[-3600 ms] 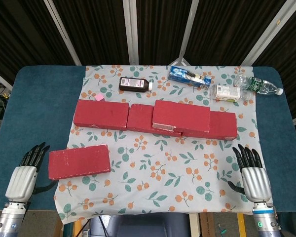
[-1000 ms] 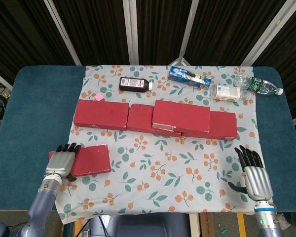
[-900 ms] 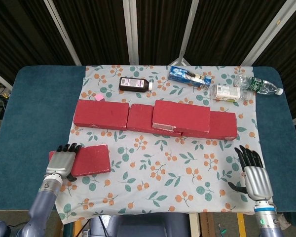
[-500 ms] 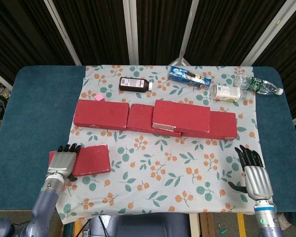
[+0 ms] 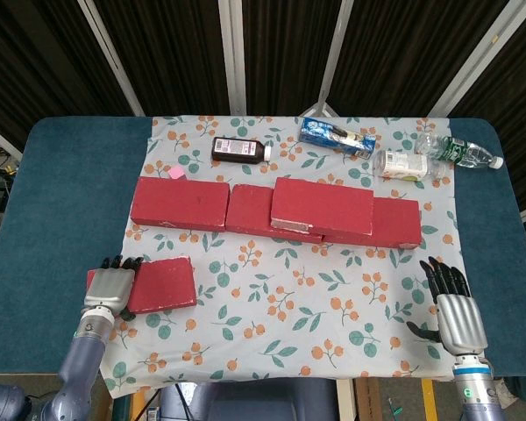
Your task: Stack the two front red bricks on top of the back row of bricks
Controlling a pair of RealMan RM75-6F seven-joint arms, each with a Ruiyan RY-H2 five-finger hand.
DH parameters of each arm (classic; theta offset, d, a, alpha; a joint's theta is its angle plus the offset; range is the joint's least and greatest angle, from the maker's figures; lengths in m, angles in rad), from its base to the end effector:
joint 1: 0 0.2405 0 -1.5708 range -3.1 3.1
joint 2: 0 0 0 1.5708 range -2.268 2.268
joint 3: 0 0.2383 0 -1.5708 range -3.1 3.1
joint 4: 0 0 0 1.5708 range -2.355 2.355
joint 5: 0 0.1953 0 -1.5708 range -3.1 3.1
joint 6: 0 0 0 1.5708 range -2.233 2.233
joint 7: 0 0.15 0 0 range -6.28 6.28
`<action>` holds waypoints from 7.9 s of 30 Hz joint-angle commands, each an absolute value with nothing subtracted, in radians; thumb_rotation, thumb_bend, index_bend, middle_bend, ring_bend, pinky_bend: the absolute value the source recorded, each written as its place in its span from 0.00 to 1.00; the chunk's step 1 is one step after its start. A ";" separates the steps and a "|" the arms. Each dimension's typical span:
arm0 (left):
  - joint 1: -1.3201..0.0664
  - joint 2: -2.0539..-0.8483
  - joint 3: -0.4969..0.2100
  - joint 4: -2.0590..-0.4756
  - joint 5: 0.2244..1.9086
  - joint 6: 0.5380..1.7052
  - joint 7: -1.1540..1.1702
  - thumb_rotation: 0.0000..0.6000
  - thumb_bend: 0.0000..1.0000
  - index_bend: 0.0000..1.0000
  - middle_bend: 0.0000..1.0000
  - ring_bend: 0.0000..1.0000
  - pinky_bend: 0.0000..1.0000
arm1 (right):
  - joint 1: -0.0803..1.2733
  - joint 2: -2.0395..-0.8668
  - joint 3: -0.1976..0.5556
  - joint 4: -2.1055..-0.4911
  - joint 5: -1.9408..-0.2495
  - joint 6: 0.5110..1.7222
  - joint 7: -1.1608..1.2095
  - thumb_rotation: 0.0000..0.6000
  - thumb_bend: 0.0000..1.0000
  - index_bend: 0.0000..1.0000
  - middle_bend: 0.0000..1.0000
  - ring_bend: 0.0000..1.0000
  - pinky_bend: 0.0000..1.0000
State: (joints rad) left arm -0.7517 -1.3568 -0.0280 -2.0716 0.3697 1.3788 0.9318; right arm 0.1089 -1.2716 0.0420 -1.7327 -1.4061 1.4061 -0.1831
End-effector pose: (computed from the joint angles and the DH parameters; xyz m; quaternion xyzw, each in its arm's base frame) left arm -0.1785 0.2497 0.0390 -0.7042 -0.4692 -0.1024 0.5230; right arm -0.2615 -0.1846 0.1023 0.5858 -0.4554 0.3771 0.5543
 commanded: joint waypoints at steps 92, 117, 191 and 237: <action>-1.491 -1.444 -0.049 -1.208 -0.162 0.607 0.916 1.00 0.07 0.33 0.33 0.03 0.07 | 0.149 -1.354 0.126 -1.637 -1.161 1.341 -0.305 1.00 0.15 0.00 0.00 0.00 0.00; -1.550 -1.485 -0.011 -1.180 -0.207 0.601 0.906 1.00 0.07 0.33 0.33 0.03 0.07 | 0.151 -1.353 0.129 -1.632 -1.157 1.344 -0.295 1.00 0.15 0.00 0.00 0.00 0.00; -1.600 -1.536 -0.018 -1.157 -0.349 0.653 1.063 1.00 0.02 0.17 0.14 0.00 0.07 | 0.153 -1.347 0.132 -1.629 -1.146 1.341 -0.281 1.00 0.15 0.00 0.00 0.00 0.00; -1.582 -1.501 -0.113 -1.218 -0.363 0.730 1.182 1.00 0.00 0.00 0.00 0.00 0.07 | 0.155 -1.348 0.137 -1.639 -1.125 1.340 -0.295 1.00 0.15 0.00 0.00 0.00 0.00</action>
